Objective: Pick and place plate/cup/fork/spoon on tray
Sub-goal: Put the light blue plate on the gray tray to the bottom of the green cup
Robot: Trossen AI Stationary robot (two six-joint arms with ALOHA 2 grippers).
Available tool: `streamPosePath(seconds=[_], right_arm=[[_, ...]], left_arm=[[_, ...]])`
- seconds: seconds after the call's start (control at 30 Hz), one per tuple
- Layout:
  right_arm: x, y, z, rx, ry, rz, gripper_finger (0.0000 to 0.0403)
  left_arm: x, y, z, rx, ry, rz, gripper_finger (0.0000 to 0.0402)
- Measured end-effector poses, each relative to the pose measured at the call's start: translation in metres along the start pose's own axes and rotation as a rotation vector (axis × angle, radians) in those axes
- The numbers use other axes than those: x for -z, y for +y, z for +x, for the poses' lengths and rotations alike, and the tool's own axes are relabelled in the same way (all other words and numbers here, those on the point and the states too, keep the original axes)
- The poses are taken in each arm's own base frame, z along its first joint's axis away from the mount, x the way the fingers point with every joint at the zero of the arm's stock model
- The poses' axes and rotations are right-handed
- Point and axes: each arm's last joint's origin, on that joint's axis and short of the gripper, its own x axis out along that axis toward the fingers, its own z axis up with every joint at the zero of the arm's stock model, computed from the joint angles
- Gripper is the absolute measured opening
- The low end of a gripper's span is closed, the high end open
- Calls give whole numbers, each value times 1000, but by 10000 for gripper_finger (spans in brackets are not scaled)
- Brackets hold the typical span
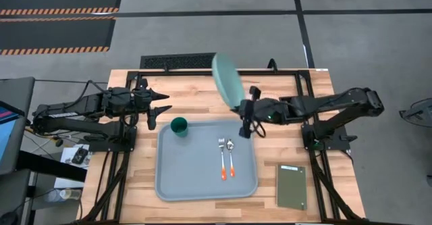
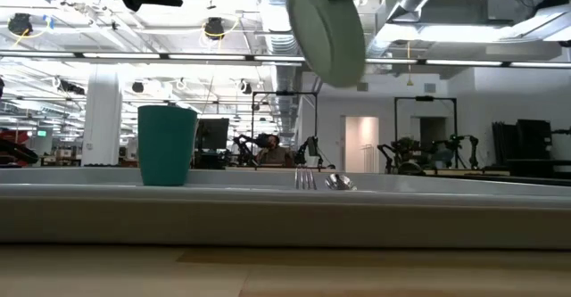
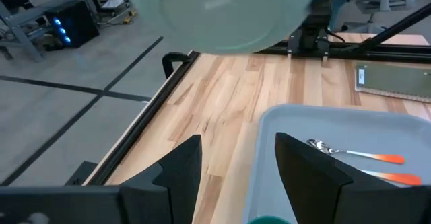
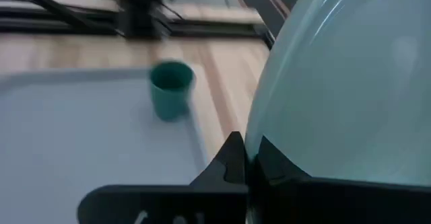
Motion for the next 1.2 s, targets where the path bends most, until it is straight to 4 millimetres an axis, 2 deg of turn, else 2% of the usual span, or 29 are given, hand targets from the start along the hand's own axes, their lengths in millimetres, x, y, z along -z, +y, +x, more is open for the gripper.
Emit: streamPosePath(seconds=[0.17,0.37,0.53,0.67,0.83,0.9,1.0,1.07,1.2], right_arm=[[-13,26,-15,-85,-55,-64,3],[-22,57,-39,-207,-144,-8,3],[-31,86,-63,-473,-300,-64,3],[-35,98,-74,-647,-369,-59,3],[-33,112,-64,-738,-361,-49,3],[-32,118,-51,-732,-348,-28,3],[-17,132,-27,-747,-243,-64,3],[-16,141,-12,-745,-200,-79,3],[-17,156,3,-730,-56,-164,3]], left_arm=[[0,0,0,0,0,-9,177],[0,1,-4,1,-13,-55,177],[-1,2,-8,1,-28,-60,177],[-2,2,-9,1,-38,-75,177],[-2,3,-12,2,-47,-84,177],[-2,3,-12,2,-46,-83,177],[-1,3,-12,2,-43,-83,177],[-1,3,-12,2,-44,-83,177],[-1,3,-11,2,-42,-83,177]])
